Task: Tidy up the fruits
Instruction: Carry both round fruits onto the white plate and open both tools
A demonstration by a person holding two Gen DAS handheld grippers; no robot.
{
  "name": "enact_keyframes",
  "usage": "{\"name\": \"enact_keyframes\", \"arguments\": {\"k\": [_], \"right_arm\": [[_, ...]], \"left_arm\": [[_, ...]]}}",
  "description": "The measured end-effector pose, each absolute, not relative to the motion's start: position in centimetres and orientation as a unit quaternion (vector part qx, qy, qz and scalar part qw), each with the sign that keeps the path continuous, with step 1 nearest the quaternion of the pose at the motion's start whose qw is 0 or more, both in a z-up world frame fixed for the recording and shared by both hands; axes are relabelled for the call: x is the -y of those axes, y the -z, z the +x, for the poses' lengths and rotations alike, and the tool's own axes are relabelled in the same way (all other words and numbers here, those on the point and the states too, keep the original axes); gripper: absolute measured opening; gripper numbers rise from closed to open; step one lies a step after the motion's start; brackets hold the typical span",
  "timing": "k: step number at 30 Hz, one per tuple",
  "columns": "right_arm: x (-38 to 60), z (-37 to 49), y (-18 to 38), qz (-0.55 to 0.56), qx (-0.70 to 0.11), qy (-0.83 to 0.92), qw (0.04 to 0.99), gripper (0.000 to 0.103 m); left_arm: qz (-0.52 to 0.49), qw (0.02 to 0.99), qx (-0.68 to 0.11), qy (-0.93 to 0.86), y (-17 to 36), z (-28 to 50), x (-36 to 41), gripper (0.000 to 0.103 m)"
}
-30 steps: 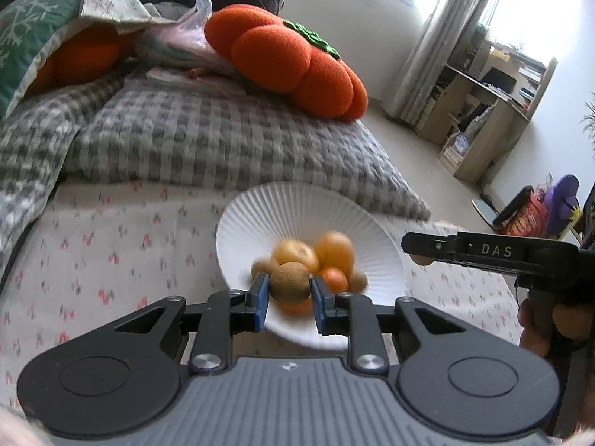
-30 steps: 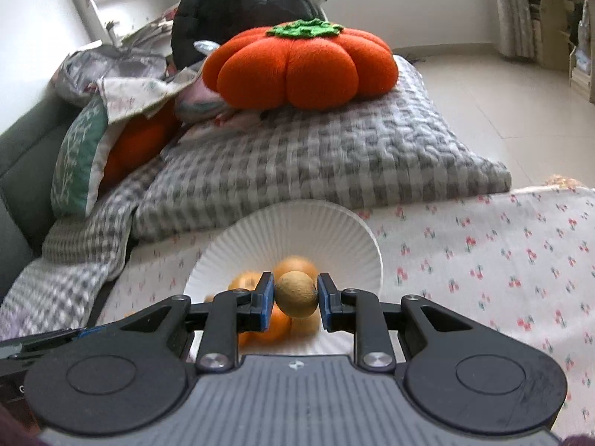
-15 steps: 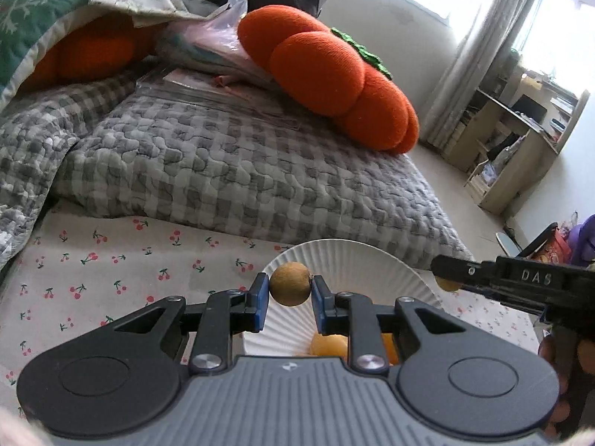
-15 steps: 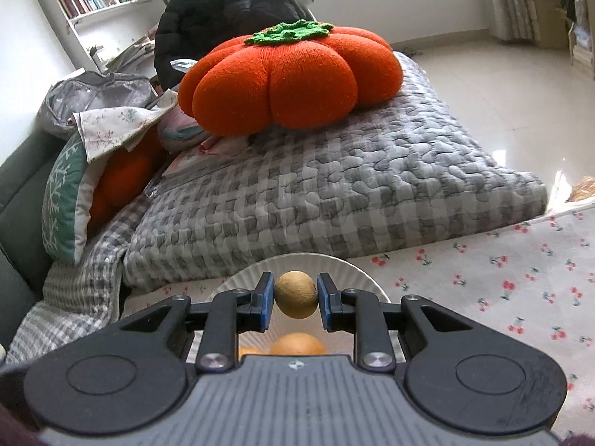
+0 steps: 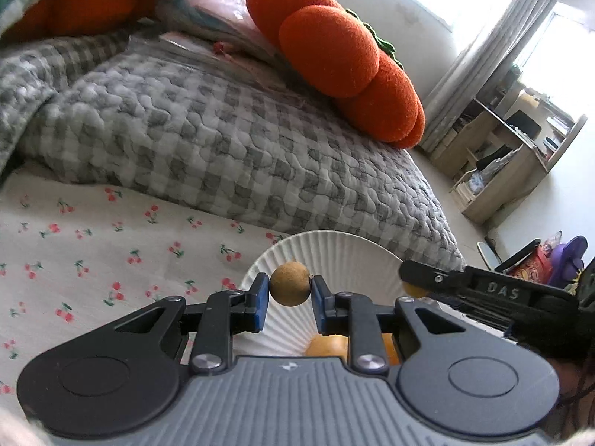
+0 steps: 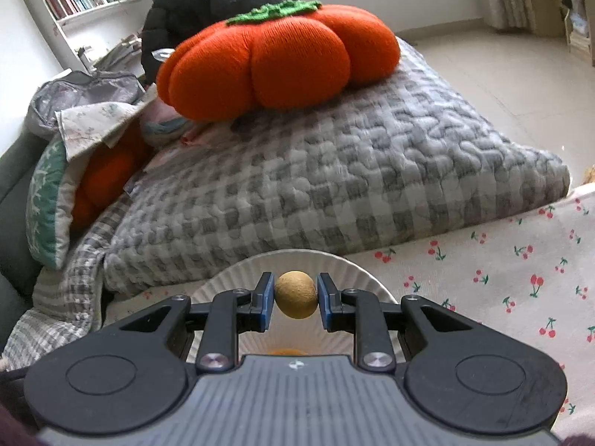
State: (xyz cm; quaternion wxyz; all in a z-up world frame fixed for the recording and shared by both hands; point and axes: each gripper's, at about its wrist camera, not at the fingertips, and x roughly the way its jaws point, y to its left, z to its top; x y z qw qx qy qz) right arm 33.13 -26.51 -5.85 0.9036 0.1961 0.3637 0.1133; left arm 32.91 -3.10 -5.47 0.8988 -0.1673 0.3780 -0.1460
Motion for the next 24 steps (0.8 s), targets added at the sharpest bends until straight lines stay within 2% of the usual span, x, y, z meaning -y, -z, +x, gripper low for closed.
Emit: {"name": "enact_keyframes", "arguments": {"k": [16,24], "right_arm": [[25.2,33.3,7.3,0.177,-0.396,-0.151,0.889,0.023],[25.0,32.8,6.3,0.173,-0.388,-0.152,0.892,0.026]], "left_arm": [[-0.167,0.889,-0.390,0.172,7.2,33.1,4.3,0.017],[-0.175,0.889,-0.388,0.170,6.5,32.4,3.7,0.022]]}}
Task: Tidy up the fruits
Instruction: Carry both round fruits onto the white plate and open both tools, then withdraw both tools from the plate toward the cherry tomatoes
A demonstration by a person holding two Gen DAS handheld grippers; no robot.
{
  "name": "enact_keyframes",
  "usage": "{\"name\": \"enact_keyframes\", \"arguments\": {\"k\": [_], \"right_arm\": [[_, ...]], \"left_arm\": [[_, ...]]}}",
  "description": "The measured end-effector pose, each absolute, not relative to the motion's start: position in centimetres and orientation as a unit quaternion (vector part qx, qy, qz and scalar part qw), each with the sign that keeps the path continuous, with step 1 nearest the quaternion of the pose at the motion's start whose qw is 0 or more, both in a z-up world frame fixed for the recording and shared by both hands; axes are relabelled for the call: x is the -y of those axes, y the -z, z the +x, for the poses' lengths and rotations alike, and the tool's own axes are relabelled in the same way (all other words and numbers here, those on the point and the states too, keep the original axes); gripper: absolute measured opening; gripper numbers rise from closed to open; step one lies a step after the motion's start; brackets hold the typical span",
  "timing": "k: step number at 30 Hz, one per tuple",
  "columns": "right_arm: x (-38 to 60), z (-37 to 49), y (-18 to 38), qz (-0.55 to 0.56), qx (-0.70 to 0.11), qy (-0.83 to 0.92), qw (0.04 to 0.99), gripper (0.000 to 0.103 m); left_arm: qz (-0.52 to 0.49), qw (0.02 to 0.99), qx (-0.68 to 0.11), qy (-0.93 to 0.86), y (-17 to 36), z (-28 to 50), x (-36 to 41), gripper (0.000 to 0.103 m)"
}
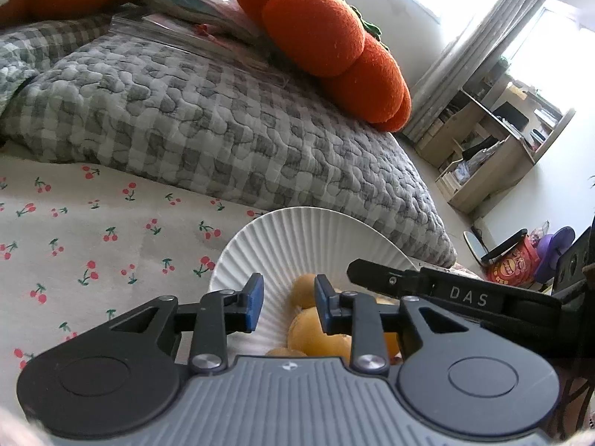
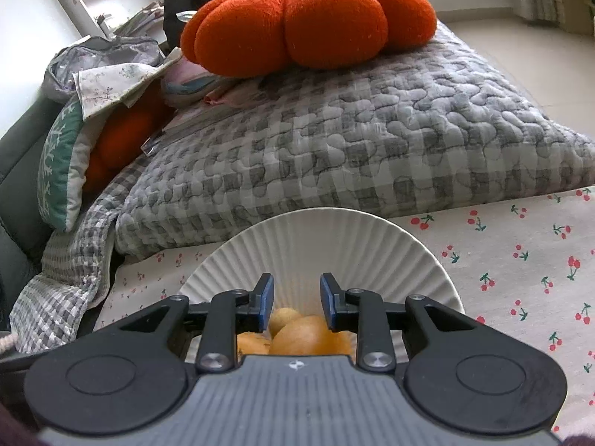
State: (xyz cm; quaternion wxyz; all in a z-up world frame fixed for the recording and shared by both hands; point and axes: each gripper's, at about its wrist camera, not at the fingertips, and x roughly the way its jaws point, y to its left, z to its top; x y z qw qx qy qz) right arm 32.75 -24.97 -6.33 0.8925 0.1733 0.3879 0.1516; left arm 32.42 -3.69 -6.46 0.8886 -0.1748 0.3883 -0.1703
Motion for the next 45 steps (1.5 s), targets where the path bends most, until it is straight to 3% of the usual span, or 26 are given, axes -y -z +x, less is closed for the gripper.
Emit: {"name": "enact_keyframes", "arguments": {"k": [18,45], "right_arm": [[20.7,27.6,1.6,0.105,-0.378,-0.163,0.905,0.032],[21.4,14.2,1.1,0.059,-0.388,-0.135,0.910,0.048]], "left_arm": [[-0.147,0.907,-0.366,0.145,0.4,23.7,-0.5,0.027],[-0.040,0.922,-0.370,0.103,1.5,12.0,-1.2,0.032]]}}
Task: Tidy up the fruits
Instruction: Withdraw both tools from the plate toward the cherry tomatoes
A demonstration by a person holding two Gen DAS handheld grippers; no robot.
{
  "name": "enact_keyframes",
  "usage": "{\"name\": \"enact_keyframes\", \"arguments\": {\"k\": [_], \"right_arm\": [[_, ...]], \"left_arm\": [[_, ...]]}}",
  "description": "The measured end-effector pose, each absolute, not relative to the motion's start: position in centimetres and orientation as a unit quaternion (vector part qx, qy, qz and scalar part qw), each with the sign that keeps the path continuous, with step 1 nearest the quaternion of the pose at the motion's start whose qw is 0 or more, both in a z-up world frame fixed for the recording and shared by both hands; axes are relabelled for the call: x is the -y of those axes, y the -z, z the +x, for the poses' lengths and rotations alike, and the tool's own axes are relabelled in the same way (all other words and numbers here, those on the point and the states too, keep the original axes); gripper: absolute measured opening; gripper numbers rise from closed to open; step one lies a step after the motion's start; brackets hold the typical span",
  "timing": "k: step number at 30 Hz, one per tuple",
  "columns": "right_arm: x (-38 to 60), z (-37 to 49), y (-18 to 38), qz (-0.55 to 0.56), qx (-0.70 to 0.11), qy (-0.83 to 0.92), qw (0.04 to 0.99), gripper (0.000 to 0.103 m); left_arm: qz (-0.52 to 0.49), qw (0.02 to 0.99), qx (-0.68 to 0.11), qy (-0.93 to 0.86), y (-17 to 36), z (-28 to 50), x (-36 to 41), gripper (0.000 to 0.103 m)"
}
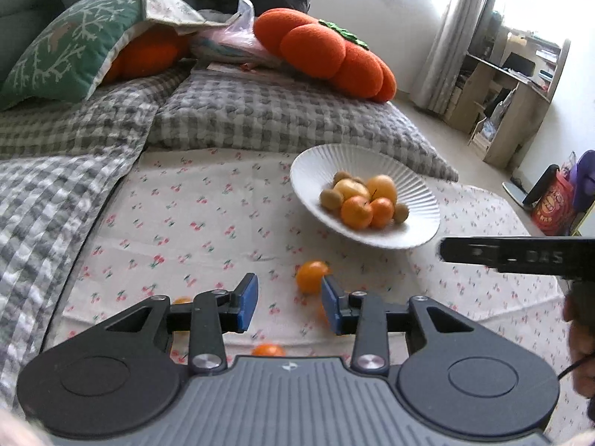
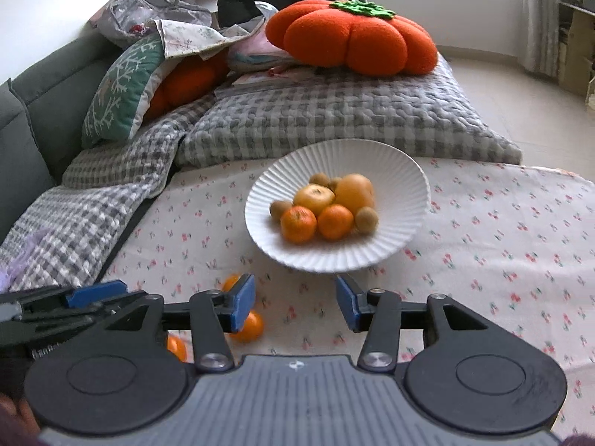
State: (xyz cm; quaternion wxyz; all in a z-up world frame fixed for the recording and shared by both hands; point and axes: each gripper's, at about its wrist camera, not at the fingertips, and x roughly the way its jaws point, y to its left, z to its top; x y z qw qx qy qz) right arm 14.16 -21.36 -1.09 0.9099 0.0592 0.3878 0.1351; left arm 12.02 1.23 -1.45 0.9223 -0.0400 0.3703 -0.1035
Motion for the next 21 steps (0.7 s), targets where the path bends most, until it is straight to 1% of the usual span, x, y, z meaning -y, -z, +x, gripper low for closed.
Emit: {"name": "enact_keyframes", "arguments": {"k": [8,10,13,18,21], "right_arm": [[21.9,11.7,2.0,0.045,-0.402,-0.126,0.906,0.053],[21.9,10.9,2.2,0.040,-0.406,-0.129,0.904,0.055],[21.8,9.6,2.7,0.022,-0.404,-0.127,0.905,0.059],[21.8,8.6,3.8,0.005,-0.409,-0.116,0.905,0.061],[21.8,8.1,4.3,-0.009,-0.417,-0.119,0.901,0.064]], "left_arm": [[-0.101,0.911,-0.392,0.073,2.4,10.3,-6.1,0.034],[-0.093,0.911,-0.394,0.073,2.8,9.4,-6.0,0.037],[-0.072,0.908,-0.405,0.074,3.9,8.2,-5.6,0.038],[-0.048,0.907,-0.413,0.071,5.3,7.8,-5.0,0.038],[-0.038,0.911,-0.404,0.077,5.4,7.5,-4.7,0.042]]}}
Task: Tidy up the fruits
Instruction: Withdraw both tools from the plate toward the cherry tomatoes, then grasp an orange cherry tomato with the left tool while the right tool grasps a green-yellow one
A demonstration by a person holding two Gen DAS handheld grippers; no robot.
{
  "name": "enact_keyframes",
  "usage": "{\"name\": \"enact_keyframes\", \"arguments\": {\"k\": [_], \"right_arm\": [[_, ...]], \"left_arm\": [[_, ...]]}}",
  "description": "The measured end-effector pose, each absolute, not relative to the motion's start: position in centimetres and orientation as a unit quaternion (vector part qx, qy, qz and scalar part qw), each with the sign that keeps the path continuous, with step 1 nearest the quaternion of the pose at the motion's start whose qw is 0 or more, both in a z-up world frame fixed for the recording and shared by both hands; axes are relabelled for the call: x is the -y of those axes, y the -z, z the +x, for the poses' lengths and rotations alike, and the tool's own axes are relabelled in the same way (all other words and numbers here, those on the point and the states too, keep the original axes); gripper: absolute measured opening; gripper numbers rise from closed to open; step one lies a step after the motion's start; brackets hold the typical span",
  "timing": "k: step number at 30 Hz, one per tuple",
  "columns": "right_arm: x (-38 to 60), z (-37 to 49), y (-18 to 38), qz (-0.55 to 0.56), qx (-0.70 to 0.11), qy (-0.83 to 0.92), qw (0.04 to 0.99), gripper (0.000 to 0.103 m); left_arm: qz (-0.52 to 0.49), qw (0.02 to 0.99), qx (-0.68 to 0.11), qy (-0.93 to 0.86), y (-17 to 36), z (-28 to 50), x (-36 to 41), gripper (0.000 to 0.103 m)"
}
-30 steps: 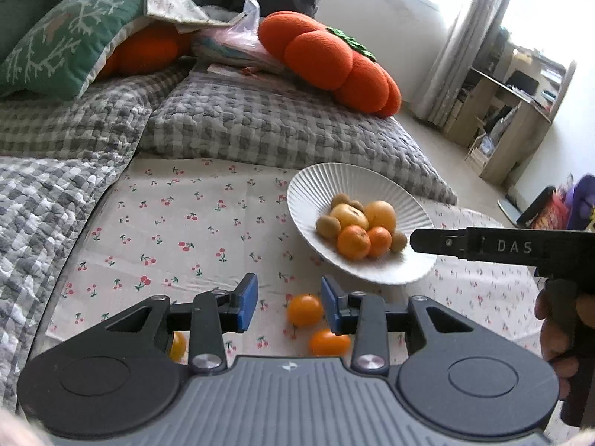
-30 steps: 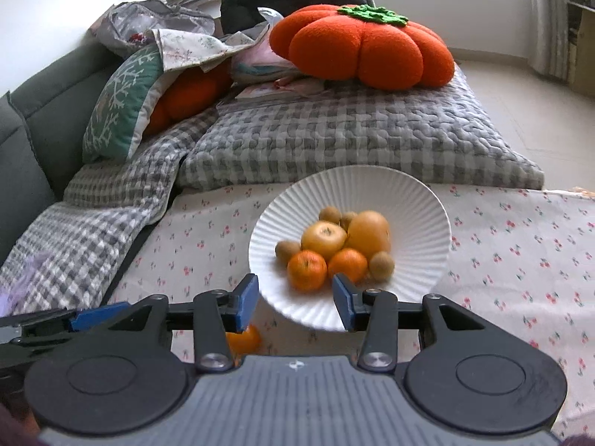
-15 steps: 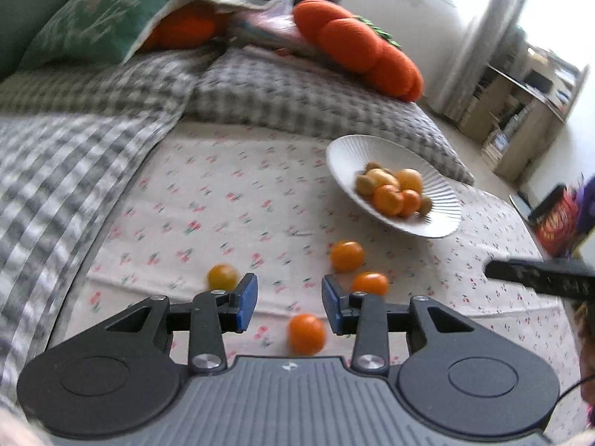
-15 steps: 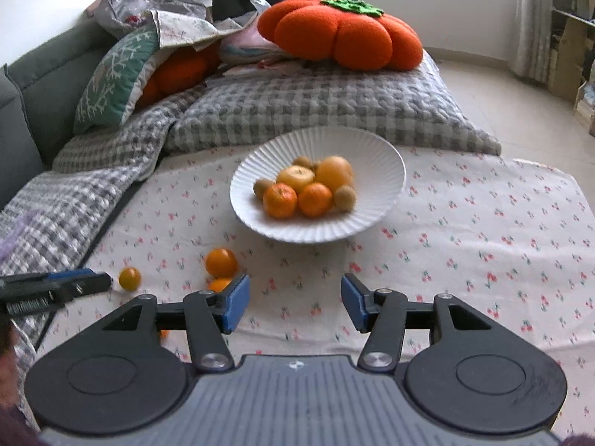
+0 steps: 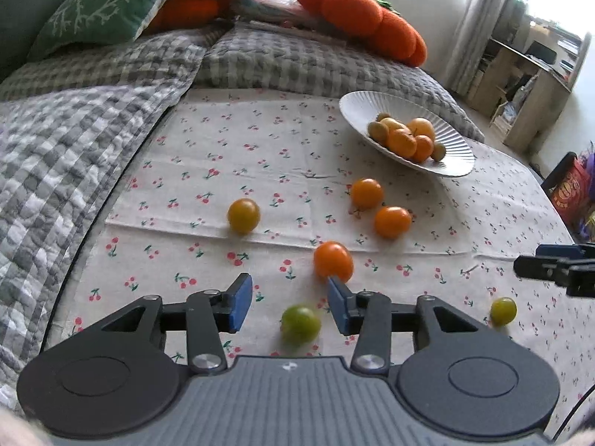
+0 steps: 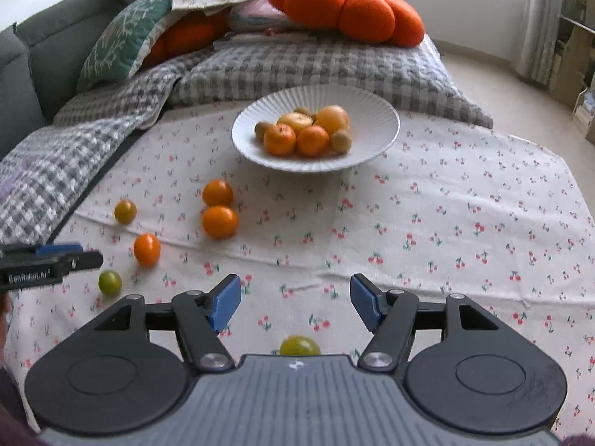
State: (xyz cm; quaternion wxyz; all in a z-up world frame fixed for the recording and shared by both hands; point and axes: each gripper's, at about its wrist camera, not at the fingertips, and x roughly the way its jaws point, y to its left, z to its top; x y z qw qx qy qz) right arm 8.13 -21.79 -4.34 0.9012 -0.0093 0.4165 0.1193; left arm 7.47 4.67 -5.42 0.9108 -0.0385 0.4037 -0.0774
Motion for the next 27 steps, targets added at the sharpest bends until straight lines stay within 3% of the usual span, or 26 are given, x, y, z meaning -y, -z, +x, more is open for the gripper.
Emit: {"name": "enact_keyframes", "arguments": {"k": [10,19,23,27], "right_arm": [[20.4,7.8,6.7,-0.084,-0.448,-0.115,0.882,0.067],[19.6,7.8,7.8,-0.110,-0.469,-0.122,0.868,0.044],[19.3,7.9,8.1,-0.116,-0.472,-0.126,0.864,0.040],[19.2,8.0,8.2,-0.120,-0.475,-0.126,0.863,0.032]], "left_arm": [[0.003,0.914,-0.396,0.095,6.5,7.9,-2.4,0.054],[0.030,0.915,-0.389,0.100,7.2,9.5,-0.3,0.059],[0.036,0.914,-0.391,0.100,7.5,10.4,0.3,0.058],[0.042,0.911,-0.398,0.102,8.1,11.1,0.4,0.048]]}}
